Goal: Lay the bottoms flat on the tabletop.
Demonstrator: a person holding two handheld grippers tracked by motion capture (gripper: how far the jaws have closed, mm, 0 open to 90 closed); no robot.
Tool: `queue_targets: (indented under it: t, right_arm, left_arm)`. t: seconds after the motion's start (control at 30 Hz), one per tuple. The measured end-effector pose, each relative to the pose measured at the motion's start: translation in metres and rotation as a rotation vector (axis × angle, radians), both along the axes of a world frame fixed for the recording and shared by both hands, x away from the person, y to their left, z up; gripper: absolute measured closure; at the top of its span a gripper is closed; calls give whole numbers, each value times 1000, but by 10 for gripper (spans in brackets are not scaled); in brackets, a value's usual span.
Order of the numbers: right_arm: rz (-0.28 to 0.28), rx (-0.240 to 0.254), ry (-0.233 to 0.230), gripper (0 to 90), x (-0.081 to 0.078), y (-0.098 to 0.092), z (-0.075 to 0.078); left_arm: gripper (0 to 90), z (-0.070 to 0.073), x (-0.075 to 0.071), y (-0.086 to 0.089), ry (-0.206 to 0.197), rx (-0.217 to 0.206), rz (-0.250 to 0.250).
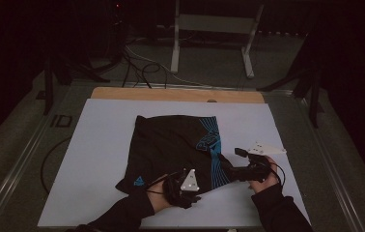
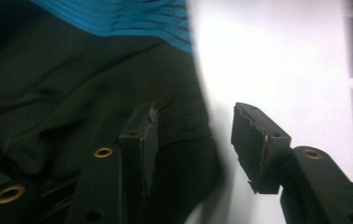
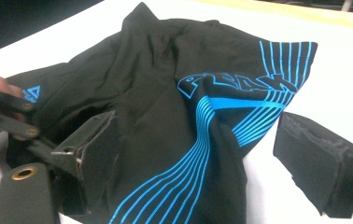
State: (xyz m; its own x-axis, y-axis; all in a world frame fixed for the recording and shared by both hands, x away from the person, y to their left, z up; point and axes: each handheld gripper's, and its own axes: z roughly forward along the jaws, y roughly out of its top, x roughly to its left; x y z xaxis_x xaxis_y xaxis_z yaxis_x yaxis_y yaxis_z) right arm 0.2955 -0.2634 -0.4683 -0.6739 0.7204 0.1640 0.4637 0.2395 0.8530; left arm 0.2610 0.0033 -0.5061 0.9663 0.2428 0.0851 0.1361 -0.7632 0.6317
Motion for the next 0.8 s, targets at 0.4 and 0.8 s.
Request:
queue_targets:
  t: [0.4,0.8]
  right_arm:
    - [11,-5,-9,142,-4,1,1]
    - [93,-42,36,94,-16,5,-4]
  left_arm:
    - [799,16,1,0,-18,-27,26]
    - [813,63,8,31,0,-252,133]
